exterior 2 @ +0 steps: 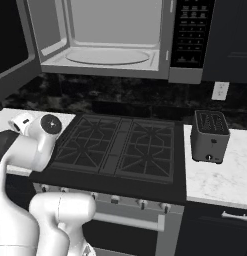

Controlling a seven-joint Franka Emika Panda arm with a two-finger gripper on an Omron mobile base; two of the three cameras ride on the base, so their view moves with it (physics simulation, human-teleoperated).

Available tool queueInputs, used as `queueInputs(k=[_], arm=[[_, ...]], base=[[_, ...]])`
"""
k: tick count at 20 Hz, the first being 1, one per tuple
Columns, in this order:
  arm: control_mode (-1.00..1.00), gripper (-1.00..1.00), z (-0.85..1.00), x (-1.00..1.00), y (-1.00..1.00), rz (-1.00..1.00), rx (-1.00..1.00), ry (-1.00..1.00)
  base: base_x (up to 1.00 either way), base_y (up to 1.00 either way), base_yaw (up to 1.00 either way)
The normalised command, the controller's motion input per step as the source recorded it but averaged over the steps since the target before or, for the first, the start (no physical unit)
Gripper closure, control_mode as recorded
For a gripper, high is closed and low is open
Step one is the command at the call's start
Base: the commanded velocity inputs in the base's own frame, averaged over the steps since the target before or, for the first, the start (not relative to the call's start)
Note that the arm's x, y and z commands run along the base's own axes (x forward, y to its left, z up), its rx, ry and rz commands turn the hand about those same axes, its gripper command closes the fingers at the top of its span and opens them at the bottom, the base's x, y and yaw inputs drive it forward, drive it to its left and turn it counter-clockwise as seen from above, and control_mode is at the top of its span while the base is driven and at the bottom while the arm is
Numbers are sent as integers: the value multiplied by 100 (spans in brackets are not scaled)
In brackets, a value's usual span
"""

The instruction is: Open the microwave, place the bowl with waffle inside the microwave, then close the microwave door and turn it on.

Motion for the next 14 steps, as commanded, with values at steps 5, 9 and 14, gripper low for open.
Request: queueInputs(k=[5, 9, 14], arm=[[-100, -100, -31, 17, 32, 0, -7, 0], [-100, -100, -31, 16, 29, 0, -7, 0], [-100, -100, -26, 17, 22, 0, -3, 0]], base=[[0, 0, 0], [0, 0, 0], [0, 0, 0]])
